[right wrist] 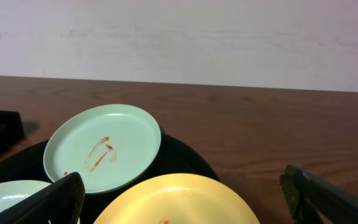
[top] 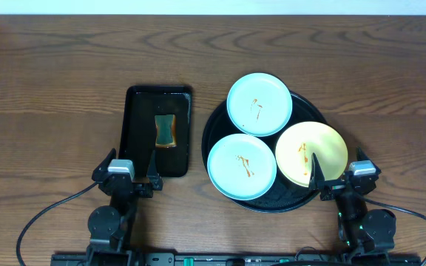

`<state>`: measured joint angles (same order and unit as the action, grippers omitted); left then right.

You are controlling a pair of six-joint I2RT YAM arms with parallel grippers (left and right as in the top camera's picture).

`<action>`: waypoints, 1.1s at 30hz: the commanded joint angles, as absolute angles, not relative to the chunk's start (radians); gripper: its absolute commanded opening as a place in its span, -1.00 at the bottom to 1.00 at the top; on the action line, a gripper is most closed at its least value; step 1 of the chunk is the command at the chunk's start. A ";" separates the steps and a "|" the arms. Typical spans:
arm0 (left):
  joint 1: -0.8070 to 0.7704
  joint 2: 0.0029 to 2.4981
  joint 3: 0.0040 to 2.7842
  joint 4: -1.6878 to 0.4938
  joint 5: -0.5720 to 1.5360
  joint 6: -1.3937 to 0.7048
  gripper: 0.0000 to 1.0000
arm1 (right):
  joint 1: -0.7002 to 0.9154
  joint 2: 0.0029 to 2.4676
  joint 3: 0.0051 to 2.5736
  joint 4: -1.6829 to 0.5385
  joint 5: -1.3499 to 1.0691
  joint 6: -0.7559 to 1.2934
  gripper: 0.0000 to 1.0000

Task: Clean dirty plates on tray and stack at the side

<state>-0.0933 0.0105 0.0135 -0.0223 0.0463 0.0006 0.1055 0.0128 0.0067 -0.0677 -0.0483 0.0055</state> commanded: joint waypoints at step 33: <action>-0.091 0.038 0.085 -0.162 0.038 -0.186 0.93 | 0.116 0.036 0.053 -0.150 -0.053 0.145 0.98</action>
